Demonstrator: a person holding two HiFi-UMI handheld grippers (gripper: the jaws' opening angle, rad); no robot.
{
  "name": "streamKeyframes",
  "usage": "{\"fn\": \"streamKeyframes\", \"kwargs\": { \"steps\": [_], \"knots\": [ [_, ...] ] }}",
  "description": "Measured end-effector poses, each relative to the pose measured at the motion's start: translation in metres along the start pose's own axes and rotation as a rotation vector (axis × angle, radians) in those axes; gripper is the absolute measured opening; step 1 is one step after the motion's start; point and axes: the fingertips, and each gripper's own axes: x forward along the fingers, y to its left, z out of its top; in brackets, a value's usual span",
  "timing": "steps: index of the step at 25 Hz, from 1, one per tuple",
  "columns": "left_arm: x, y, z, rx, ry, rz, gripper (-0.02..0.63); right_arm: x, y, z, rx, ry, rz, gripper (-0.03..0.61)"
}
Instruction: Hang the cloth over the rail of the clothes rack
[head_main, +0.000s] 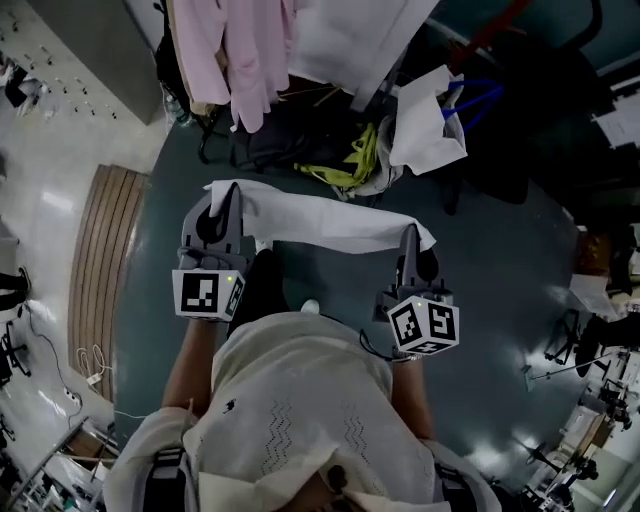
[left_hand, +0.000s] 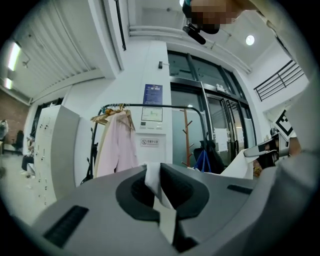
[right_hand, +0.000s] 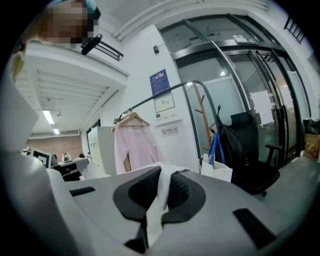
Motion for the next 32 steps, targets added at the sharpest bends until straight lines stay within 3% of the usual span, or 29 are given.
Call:
{"fn": "streamKeyframes", "kwargs": {
  "steps": [8,18,24,29,32],
  "knots": [
    [0.163,0.076,0.032,0.027,-0.027,-0.199,0.014,0.109,0.003,0.051,0.073,-0.077,-0.19,0.021],
    [0.269,0.094,0.058,0.084,-0.089,-0.286,0.014,0.181,-0.017,0.091,0.01,-0.087,-0.205,0.021],
    [0.332,0.084,0.102,0.171,-0.145,-0.227,0.014,0.241,-0.059,0.161,-0.136,-0.164,-0.106,0.021],
    [0.376,0.086,0.155,0.255,-0.226,-0.117,0.014,0.301,-0.082,0.218,-0.118,-0.221,-0.002,0.021],
    [0.394,0.083,0.187,0.297,-0.281,-0.071,0.014,0.32,-0.092,0.259,-0.18,-0.264,0.061,0.021]
  ]
}}
